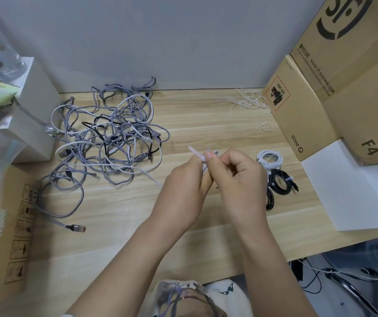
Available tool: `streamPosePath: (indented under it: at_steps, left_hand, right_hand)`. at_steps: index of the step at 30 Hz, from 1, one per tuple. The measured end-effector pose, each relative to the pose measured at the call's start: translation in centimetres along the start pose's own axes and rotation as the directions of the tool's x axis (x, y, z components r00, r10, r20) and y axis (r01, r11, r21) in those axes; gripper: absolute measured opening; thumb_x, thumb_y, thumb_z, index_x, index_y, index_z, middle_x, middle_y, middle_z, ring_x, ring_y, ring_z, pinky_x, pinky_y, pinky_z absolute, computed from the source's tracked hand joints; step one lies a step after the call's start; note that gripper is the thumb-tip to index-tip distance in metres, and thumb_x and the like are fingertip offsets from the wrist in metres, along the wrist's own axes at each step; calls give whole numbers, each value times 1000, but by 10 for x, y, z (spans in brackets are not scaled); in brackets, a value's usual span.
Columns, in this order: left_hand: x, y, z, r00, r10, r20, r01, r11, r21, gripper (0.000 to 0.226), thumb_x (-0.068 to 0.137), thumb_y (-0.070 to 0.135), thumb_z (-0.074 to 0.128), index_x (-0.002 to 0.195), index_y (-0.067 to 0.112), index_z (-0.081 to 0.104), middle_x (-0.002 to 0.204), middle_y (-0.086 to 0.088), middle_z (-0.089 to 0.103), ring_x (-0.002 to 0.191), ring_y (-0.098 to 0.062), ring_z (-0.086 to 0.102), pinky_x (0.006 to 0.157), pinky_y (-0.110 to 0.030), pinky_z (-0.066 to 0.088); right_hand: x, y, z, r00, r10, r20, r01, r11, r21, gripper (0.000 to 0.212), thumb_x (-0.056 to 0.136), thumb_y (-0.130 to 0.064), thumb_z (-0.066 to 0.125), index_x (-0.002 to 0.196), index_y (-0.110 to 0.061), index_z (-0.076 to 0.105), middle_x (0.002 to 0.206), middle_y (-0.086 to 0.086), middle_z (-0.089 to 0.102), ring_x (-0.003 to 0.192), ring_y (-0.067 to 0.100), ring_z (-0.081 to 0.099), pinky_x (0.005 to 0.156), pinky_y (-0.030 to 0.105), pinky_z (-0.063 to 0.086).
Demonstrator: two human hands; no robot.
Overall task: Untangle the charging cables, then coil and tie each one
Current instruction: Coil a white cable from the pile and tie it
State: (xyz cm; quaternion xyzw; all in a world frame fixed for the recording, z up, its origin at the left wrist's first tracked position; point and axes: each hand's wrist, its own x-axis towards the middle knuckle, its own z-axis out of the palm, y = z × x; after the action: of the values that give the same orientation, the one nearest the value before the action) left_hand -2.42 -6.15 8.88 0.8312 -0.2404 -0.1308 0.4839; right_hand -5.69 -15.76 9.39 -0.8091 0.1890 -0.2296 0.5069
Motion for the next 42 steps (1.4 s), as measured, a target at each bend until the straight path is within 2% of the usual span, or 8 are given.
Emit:
streamPosePath:
  at_steps: [4,8,12,19,24,27,32,42]
  left_hand:
    - [-2,0,0,979,75,191,-83,996,29,19,98,24,43,112,18,54,81,1,64,82,-18,54,61,-17,38]
    - [-5,1,3,944,110,312,-117,993,5,31,98,28,45,70,39,40,63,24,51,66,-1,51,55,-13,31]
    - [-6,1,3,939,135,318,-149,989,19,26,98,37,41,72,44,38,69,26,50,69,3,49,60,-16,34]
    - [-19,1,18,892,156,423,-211,974,86,27,100,37,35,73,32,32,75,8,43,74,-21,42,69,-38,38]
    - [-16,-10,22,931,134,339,-176,980,95,39,98,46,29,100,14,51,96,-2,62,89,-27,56,77,-42,45]
    - [-13,-14,18,940,113,321,-139,989,59,29,99,41,35,103,20,55,94,3,64,90,-23,57,78,-38,45]
    - [-11,-8,13,971,67,231,-48,995,-89,28,98,20,44,75,36,42,60,19,46,62,5,47,57,-12,31]
    - [-14,-7,16,924,19,382,115,938,-326,13,79,19,48,86,28,53,72,15,49,66,-3,40,60,-20,33]
  right_hand:
    - [14,3,-14,980,22,199,29,968,-250,22,70,-58,55,65,-37,49,77,-14,51,88,15,51,83,37,40]
    - [20,3,-27,845,180,504,-239,970,54,20,85,-26,65,65,-25,62,71,-13,61,70,3,57,62,20,43]
    - [25,-1,-29,865,171,471,-267,953,144,25,89,-13,61,64,-17,60,61,-13,62,53,-2,51,49,10,37]
    - [45,-14,-24,946,115,302,-210,929,305,24,92,-9,56,68,-13,59,56,-10,60,52,4,55,59,15,47]
    - [49,-24,-23,985,89,147,-150,862,483,21,91,-11,56,70,-12,59,54,-9,58,46,5,50,51,19,47]
    - [47,-20,-14,956,170,241,-277,798,536,19,87,-24,55,73,-12,59,55,-9,57,45,7,50,52,19,47]
    - [35,-5,-7,843,204,498,-362,900,245,23,94,-16,52,75,-12,64,59,-1,49,49,8,45,52,16,42]
    - [28,-2,-7,878,242,414,-386,869,311,20,89,-7,57,72,-11,66,52,-8,59,50,3,49,52,14,40]
